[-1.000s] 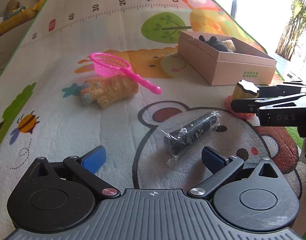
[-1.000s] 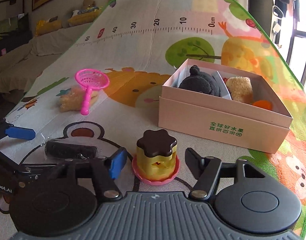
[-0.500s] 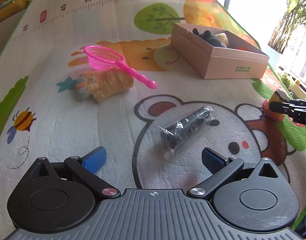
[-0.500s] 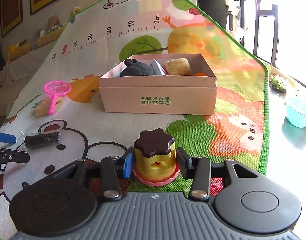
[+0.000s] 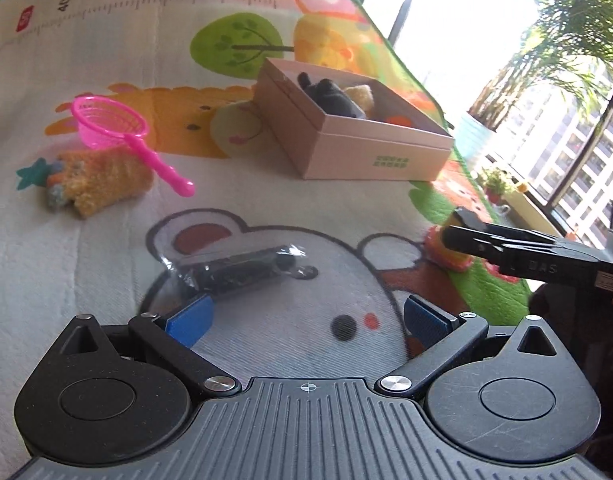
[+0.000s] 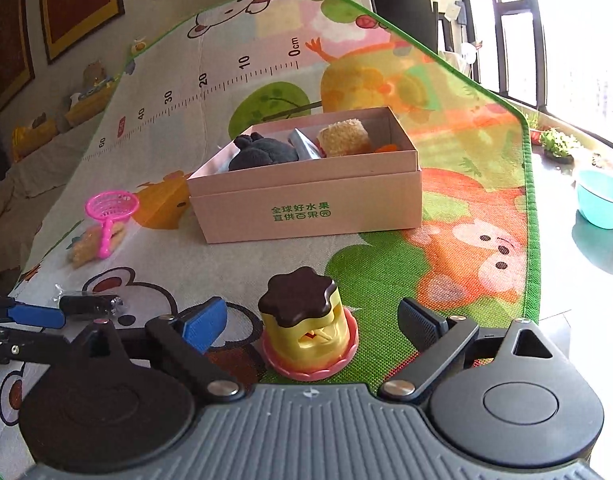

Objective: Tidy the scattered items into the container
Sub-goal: 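Close the left tool on the black plastic-wrapped roll and lift it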

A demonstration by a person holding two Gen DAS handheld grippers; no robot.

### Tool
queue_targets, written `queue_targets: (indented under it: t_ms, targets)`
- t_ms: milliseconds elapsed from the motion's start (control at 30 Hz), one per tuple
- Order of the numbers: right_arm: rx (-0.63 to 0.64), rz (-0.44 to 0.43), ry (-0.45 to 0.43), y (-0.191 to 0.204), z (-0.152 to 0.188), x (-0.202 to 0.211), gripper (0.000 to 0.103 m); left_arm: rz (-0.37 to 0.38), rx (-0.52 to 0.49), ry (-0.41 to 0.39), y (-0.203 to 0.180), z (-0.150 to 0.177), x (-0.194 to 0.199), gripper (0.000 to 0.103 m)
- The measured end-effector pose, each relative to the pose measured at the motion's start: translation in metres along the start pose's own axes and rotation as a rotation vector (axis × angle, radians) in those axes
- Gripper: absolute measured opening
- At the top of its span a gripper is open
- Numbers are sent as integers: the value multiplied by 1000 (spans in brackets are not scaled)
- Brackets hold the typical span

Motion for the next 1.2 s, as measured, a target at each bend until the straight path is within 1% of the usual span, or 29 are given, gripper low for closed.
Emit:
queue_targets:
  t_ms: [67,100,133,200,267,300,467,500,567,667,800,867,1033,1133,1167,1200]
  targets:
    - [1,-1,2,1,0,0,99,-141,22,-22,27,-6,0,103]
    - [3,-2,4,1,0,-1,99,-188,34,-30,37,-8,1,103]
    - [5,-2,7,2,1,-1,99,-210,48,-40,44,-9,3,103]
    - [5,-2,12,2,1,-2,99,-180,54,-61,45,-12,9,103]
    - [3,-2,20,2,1,-3,100,-153,30,-88,37,-14,15,103]
    - [2,0,23,2,2,-4,100,-151,13,-97,31,-14,15,103]
    - [0,0,22,2,2,-3,101,-174,-56,-104,2,-11,3,103]
    - [-1,0,22,2,2,-3,101,-190,-74,-98,-1,-11,-2,103]
    - [-1,0,21,1,2,-3,101,-232,-94,-88,-1,-12,-11,103]
    - [-4,-1,14,1,1,-3,103,-267,-98,-78,4,-13,-21,103]
    - [-9,-7,12,1,1,-2,103,-273,-131,-66,8,-8,-28,103]
    - [-10,-9,11,1,1,-2,103,-260,-124,-62,9,-7,-29,103]
    - [-12,-8,7,1,1,-2,103,-231,-71,-67,16,-7,-27,103]
    - [-12,-8,7,1,1,-2,103,-222,-67,-74,17,-8,-26,99]
    - [-11,-8,7,1,1,-2,103,-222,-70,-75,17,-8,-26,90]
    - [-11,-7,7,1,1,-1,103,-225,-76,-78,17,-8,-25,90]
Point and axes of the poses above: each gripper's, at about its wrist camera, not at the fingertips, and x roughly against the way its jaws point, y to its left, z to its underside, the point moved 9 cm from there along -x, roughly the way its jaws point, and after that the axes turned 1 degree about -x, right-handed, at the moved point
